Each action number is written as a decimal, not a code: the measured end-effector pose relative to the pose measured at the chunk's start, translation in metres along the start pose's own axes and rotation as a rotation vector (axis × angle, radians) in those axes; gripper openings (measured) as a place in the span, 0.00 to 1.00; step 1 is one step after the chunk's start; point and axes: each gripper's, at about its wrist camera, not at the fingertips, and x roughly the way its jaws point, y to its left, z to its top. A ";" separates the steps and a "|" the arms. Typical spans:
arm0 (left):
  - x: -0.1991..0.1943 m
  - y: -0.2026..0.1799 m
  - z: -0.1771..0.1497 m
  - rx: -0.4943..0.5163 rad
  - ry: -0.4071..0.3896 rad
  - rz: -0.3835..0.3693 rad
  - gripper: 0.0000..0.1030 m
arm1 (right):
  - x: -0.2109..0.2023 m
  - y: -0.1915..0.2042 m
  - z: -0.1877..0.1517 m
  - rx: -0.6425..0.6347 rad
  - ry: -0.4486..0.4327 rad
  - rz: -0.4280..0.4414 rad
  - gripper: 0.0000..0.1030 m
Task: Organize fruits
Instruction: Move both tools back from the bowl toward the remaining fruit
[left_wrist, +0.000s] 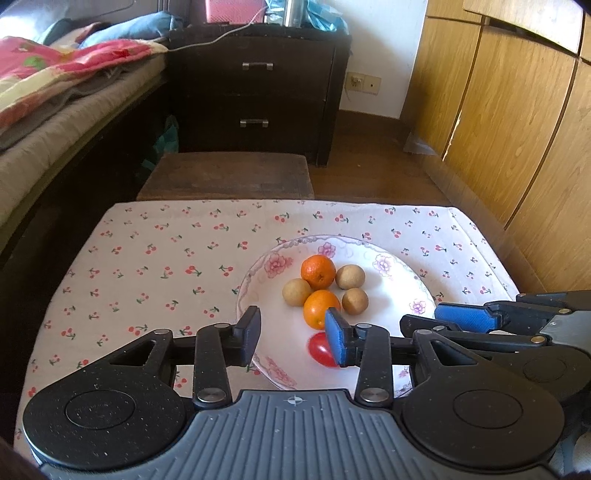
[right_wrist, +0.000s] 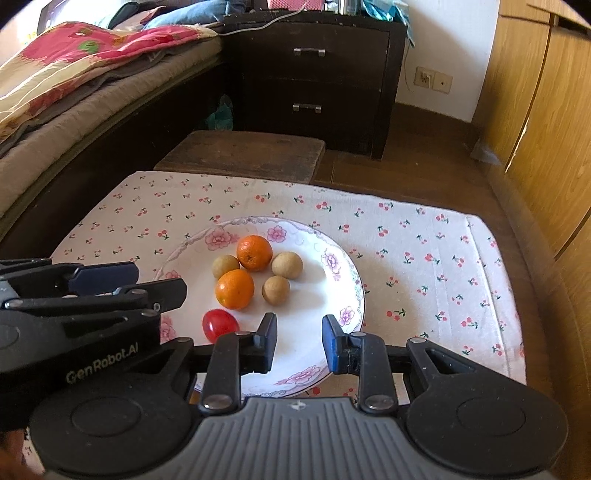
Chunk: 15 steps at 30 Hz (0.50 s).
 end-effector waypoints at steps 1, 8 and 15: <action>-0.002 0.000 0.000 0.003 -0.006 0.002 0.46 | -0.002 0.001 0.000 -0.004 -0.005 -0.002 0.28; -0.012 -0.001 -0.003 0.011 -0.025 0.002 0.46 | -0.013 0.005 -0.003 -0.026 -0.025 -0.012 0.28; -0.022 -0.001 -0.008 0.017 -0.037 0.002 0.46 | -0.020 0.011 -0.006 -0.047 -0.033 -0.014 0.28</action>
